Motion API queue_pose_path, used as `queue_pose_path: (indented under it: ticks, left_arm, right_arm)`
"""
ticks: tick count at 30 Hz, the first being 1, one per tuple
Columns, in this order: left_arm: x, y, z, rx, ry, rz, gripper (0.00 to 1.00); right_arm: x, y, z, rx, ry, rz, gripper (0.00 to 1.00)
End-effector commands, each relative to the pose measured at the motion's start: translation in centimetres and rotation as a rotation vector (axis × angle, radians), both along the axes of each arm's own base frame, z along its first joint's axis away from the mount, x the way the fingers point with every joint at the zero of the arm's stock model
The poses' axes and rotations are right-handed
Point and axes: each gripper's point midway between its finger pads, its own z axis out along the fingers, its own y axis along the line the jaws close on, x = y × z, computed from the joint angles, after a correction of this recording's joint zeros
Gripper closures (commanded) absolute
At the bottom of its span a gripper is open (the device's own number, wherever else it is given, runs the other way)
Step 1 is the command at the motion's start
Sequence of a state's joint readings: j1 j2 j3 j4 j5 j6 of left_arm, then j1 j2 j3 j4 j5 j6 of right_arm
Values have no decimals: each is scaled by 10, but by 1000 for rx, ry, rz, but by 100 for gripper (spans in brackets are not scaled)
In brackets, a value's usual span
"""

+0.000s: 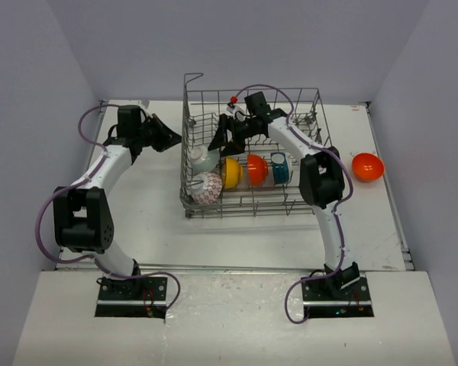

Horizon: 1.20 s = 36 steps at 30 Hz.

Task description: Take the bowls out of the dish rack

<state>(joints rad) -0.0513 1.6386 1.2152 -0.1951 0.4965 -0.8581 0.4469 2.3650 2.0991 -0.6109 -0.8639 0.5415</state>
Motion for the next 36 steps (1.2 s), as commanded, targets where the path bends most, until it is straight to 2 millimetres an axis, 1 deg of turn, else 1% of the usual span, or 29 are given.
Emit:
queue_pose_path:
  ticks: [1, 5, 11, 16, 21, 24, 27, 28, 30, 31, 33, 34, 36]
  left_arm:
    - [12, -11, 30, -42, -75, -30, 100]
    - [12, -16, 32, -47, -79, -44, 100]
    - [13, -19, 33, -50, -75, -46, 100]
    - [14, -21, 32, -49, -71, -44, 100]
    - [13, -24, 32, -49, -70, -44, 100]
    - [12, -26, 35, -49, -75, -44, 100]
    - [12, -28, 37, -51, -79, -46, 100]
    - [12, -28, 38, -52, -80, -45, 100]
    - [11, -29, 37, -49, -78, -46, 100]
    - [11, -29, 36, -49, -77, -46, 100]
    - [9, -30, 36, -47, -76, -47, 100]
    - [9, -30, 34, -45, -72, -46, 100]
    - [8, -29, 32, -42, -70, -44, 100]
  right_arm:
    - [-40, 37, 19, 84, 1, 155, 25]
    - [-41, 42, 25, 106, 3, 175, 26]
    - [-53, 48, 43, 189, 2, 241, 27]
    - [-54, 49, 43, 188, 12, 237, 26]
    - [-46, 46, 28, 129, 6, 184, 27]
    - [-38, 44, 11, 79, 10, 126, 31]
    - [-30, 46, 6, 76, 3, 86, 35]
    - [-31, 47, 1, 75, 17, 82, 36]
    - [-27, 50, -1, 86, 14, 72, 39]
    - [-25, 52, -7, 84, 25, 71, 40]
    - [-22, 54, -9, 91, 29, 65, 42]
    - [-21, 55, -17, 91, 41, 65, 42]
    - [-17, 58, -19, 101, 48, 57, 49]
